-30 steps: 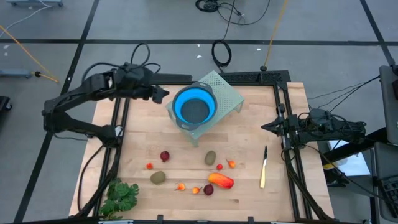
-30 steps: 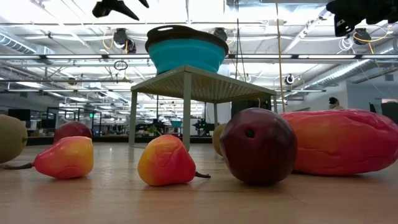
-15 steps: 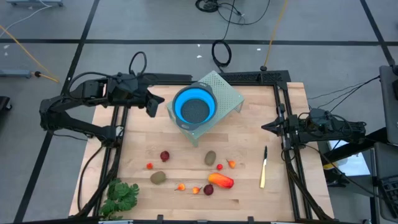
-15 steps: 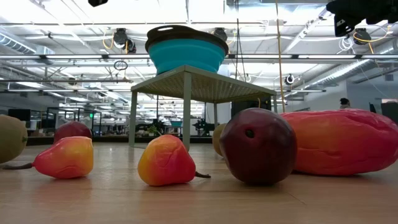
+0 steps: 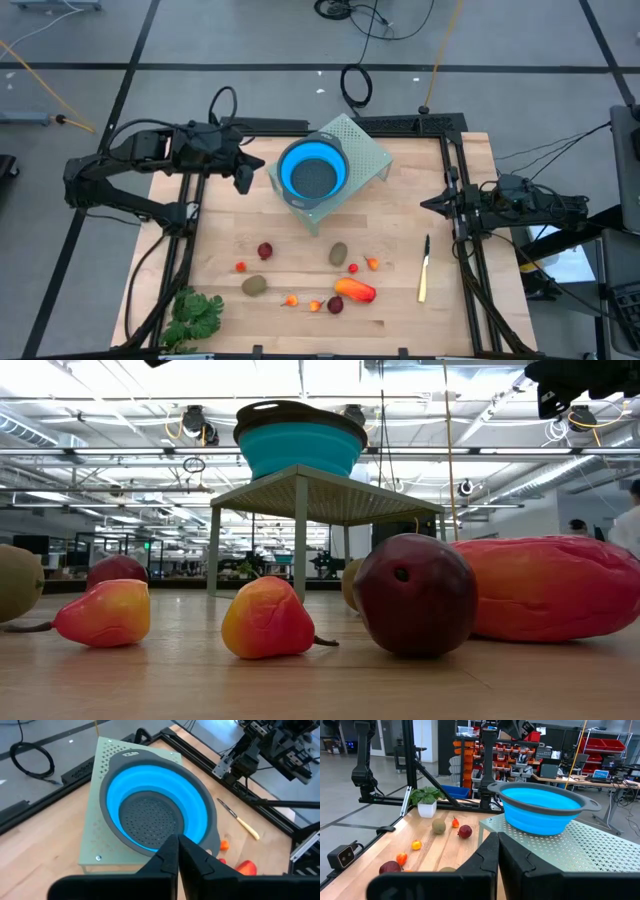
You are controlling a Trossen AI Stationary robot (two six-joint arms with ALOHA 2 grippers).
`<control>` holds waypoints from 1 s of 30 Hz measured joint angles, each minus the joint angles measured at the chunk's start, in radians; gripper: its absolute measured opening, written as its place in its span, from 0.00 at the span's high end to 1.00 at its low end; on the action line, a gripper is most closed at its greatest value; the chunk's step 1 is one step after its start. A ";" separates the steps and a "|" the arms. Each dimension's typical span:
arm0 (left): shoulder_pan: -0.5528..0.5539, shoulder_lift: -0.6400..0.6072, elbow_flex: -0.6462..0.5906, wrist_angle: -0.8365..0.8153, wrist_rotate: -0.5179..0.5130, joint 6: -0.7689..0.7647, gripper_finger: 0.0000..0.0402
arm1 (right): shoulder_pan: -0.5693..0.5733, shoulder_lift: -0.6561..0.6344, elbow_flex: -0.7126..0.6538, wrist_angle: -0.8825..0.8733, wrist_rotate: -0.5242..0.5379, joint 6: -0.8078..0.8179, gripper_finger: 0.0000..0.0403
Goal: Pick & Place Fruit
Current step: Put the red yellow mango into the blue strainer bowl on the shelf
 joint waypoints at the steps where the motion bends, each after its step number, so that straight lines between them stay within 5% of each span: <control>1: 0.000 0.000 0.000 0.000 0.000 0.008 0.99 | 0.000 0.000 0.000 0.000 0.000 0.000 1.00; 11: -0.017 -0.002 -0.037 0.055 0.000 0.022 0.99 | 0.000 0.000 0.000 0.000 -0.001 0.000 1.00; 30: -0.092 -0.362 -0.678 0.588 0.027 0.042 1.00 | 0.000 0.031 0.000 0.086 0.003 0.000 1.00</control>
